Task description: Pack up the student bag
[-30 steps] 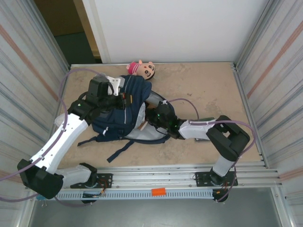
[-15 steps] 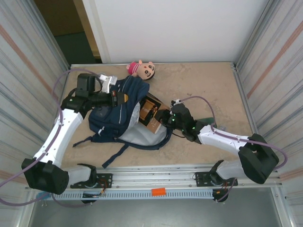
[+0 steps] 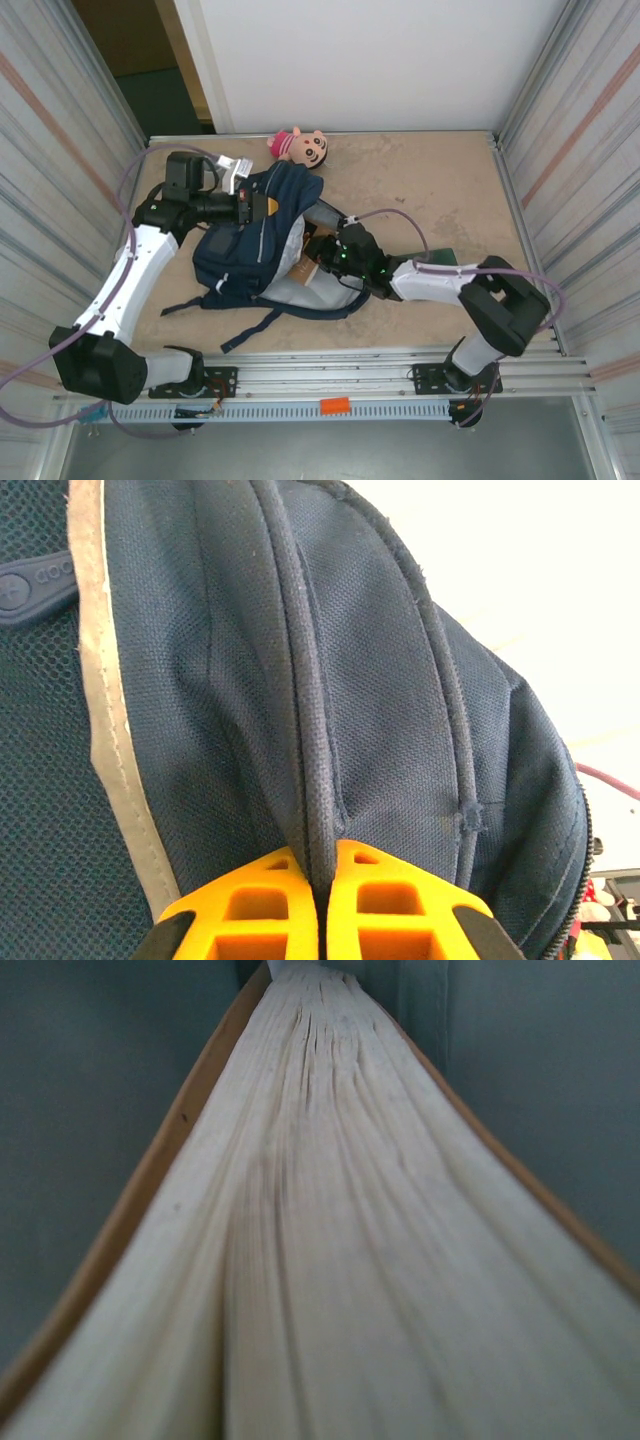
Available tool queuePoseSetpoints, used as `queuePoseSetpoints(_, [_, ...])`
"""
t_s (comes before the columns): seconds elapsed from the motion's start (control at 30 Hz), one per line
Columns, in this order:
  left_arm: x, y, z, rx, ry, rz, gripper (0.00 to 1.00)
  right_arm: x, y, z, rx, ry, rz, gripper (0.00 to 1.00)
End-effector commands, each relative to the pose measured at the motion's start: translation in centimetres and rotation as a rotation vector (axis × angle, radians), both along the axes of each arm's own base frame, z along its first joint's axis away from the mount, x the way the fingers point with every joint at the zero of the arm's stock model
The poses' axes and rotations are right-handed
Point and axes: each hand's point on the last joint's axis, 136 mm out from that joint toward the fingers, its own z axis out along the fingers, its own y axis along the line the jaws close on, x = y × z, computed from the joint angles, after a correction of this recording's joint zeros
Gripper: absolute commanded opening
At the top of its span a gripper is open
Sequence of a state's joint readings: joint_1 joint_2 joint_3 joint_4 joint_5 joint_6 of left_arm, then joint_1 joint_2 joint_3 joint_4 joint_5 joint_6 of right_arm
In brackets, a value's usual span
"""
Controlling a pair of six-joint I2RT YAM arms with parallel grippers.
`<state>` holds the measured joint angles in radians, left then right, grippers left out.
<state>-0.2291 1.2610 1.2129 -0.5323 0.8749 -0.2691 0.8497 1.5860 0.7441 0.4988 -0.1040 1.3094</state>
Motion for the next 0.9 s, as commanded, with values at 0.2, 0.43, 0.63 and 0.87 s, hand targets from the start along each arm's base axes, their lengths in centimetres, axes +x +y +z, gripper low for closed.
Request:
queuePoseSetpoints(0.2, [-0.6,-1.3,6.1,-0.116,-0.181,-0.125,0.0,4.6,5.7,3.0,0.146,-0.089,0.008,0.09])
queuePoseSetpoints(0.43, [0.1,-0.5,4.4,-0.049,-0.158,-0.055,0.0,6.0,4.2,-2.0,0.038,0.006,-0.042,0.37])
queuePoseSetpoints(0.63, [0.4,0.1,2.9,-0.003,-0.145,-0.008,0.0,5.0,0.8,-2.7,-0.072,0.025,-0.043,0.6])
queuePoseSetpoints(0.87, [0.5,0.8,2.3,0.033,-0.15,0.027,0.0,2.2,-4.0,-2.3,-0.235,0.028,0.004,0.69])
